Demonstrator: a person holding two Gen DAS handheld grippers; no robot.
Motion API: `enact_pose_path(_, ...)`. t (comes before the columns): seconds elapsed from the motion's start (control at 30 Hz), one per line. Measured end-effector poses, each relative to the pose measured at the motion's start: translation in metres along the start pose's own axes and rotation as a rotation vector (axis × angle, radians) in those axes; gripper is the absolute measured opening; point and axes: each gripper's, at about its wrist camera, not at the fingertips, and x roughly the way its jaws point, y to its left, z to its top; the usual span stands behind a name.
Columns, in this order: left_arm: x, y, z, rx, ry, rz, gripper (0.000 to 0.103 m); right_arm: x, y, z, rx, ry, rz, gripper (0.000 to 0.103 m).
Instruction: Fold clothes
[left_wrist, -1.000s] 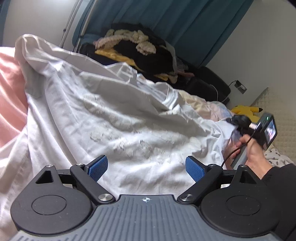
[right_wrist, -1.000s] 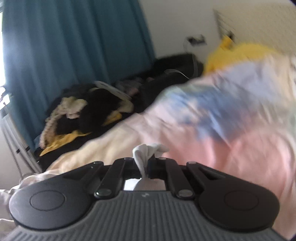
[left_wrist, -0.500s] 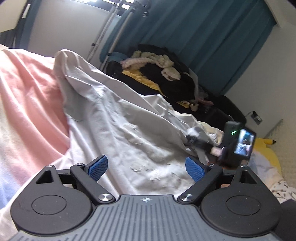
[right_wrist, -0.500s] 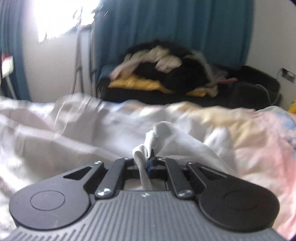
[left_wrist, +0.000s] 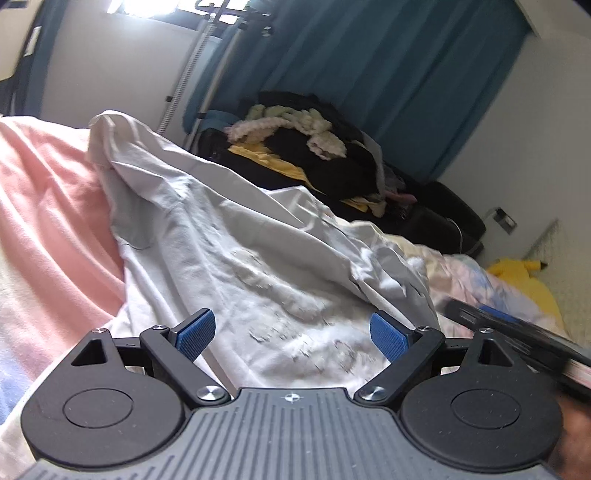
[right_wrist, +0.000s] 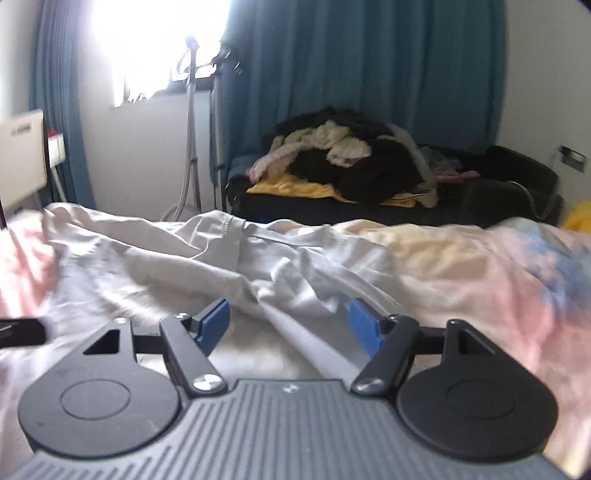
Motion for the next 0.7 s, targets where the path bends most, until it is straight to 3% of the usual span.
enact_pose_path(0.13,-0.004,-0.018,-0.014,0.083,0.017,-0.037,0.093,-0.081,-0.011,-0.037,0.051,-0.023,-0.048,0.072)
enact_pose_path(0.3,-0.007,-0.049,-0.039,0.214,0.034,-0.064,0.093,-0.133,-0.035,-0.081,0.203,-0.028,-0.075,0.072)
enact_pose_path(0.4,-0.01,-0.066,-0.052,0.268,0.052,-0.091,0.093,-0.137,-0.05,-0.1,0.347,-0.013,-0.066,0.07)
enact_pose_path(0.57,-0.007,-0.086,-0.066,0.367,0.042,-0.124,0.093,-0.117,-0.039,-0.117,0.274,0.026,-0.104,0.065)
enact_pose_path(0.7,0.019,-0.098,-0.055,0.405,0.035,-0.071,0.09,-0.099,-0.038,-0.129,0.241,0.026,-0.137,0.057)
